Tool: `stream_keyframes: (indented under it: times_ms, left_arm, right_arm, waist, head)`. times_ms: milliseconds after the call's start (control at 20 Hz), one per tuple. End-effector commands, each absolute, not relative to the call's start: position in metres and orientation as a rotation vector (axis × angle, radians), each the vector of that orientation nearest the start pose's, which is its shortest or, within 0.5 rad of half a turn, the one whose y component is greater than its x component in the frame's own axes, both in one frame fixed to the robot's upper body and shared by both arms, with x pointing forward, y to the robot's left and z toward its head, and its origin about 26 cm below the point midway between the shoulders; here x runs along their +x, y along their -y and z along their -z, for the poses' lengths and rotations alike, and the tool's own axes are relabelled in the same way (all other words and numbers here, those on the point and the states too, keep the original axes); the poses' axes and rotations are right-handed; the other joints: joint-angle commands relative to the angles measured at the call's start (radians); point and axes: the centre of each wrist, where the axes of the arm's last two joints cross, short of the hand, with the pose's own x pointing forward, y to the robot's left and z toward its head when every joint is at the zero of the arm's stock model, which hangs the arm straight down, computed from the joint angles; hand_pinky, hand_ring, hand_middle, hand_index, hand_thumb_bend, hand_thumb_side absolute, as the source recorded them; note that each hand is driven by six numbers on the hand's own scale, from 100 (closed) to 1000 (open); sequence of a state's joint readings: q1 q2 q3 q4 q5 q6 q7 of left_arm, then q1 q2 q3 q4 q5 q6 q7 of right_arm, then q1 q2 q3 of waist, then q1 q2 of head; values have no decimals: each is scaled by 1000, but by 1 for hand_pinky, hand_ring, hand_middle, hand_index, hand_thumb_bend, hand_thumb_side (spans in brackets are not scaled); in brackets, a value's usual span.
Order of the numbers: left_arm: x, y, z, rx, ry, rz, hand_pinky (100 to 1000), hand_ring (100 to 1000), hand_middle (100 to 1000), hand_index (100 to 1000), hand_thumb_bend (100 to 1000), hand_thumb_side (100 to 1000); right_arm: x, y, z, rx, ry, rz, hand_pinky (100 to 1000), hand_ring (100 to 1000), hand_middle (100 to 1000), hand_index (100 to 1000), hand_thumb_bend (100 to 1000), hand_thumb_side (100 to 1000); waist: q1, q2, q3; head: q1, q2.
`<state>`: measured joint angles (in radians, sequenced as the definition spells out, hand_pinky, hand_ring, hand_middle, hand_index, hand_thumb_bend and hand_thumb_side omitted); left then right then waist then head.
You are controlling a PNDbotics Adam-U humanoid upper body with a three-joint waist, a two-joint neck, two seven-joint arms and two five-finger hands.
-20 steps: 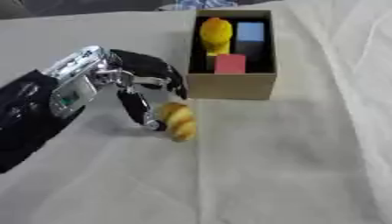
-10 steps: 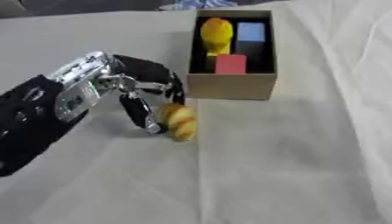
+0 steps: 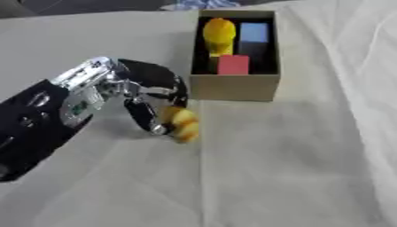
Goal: Pick up objects on the table and place them in the box.
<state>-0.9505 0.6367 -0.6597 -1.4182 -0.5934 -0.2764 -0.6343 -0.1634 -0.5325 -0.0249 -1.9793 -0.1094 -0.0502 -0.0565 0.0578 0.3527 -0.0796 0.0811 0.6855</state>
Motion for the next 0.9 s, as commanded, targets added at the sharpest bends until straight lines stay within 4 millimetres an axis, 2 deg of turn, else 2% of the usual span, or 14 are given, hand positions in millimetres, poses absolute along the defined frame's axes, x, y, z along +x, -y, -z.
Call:
stream_keyframes:
  times_ms: [50, 250, 450, 650, 900]
  left_arm:
    - [397, -192, -265, -806, -1871, -2855, 745, 653, 606, 704, 238, 323]
    - [379, -193, -311, -859, -1955, -2746, 751, 657, 610, 707, 258, 319]
    - [387, -186, -349, -901, -2141, -2634, 756, 653, 605, 710, 231, 330]
    - [416, -172, -364, -848, -2263, -2617, 759, 653, 604, 712, 221, 342]
    - [444, -161, -370, -881, -2310, -2597, 764, 659, 611, 720, 232, 353]
  right_arm:
    - [283, 313, -192, -292, 2194, -435, 882, 771, 742, 873, 100, 716]
    - [282, 314, -193, -300, 2191, -441, 882, 771, 742, 873, 100, 712]
    - [283, 314, -193, -298, 2191, -446, 882, 771, 742, 873, 100, 709]
    - [283, 314, -195, -299, 2195, -457, 882, 771, 742, 873, 100, 705]
    - [285, 312, -199, -289, 2208, -470, 882, 772, 742, 873, 100, 707]
  waist:
    - [-1, -23, 2]
    - [6, -30, 8]
    - [10, -38, 11]
    - [16, -40, 9]
    - [22, -29, -6]
  head:
    - [-3, -1]
    - [-8, 0]
    - [-6, -1]
    - [-9, -2]
    - [1, -9]
